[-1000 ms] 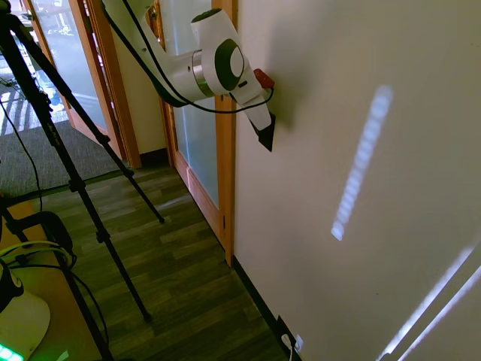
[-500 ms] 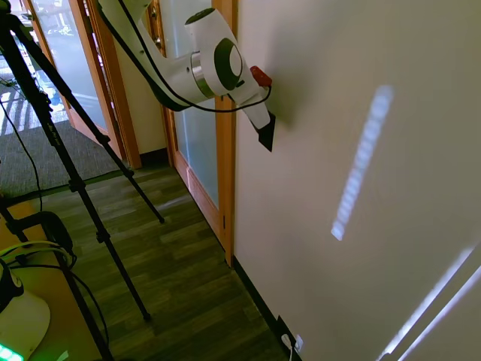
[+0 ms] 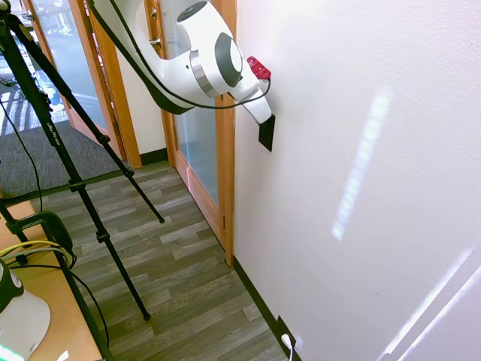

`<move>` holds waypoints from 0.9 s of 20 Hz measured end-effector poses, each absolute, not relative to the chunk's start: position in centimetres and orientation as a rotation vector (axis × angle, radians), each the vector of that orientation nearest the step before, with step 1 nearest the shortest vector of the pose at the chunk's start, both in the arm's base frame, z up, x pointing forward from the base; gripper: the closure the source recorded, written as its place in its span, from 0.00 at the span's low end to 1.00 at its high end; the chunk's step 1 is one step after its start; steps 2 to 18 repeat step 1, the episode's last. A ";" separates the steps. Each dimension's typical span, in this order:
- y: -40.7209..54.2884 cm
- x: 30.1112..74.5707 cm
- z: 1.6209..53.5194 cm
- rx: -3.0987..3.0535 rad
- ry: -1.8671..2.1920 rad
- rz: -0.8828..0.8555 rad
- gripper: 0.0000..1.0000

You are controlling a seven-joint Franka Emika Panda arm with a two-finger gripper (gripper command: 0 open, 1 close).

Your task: Turn on the light

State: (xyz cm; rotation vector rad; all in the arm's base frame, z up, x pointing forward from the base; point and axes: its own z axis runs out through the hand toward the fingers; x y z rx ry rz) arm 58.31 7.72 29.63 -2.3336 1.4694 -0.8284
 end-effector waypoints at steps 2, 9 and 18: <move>7.7 58.2 29.6 -2.338 1.457 -0.831 0.00; 7.7 58.2 29.6 -2.338 1.457 -0.831 0.00; 7.7 58.2 29.6 -2.338 1.457 -0.831 0.00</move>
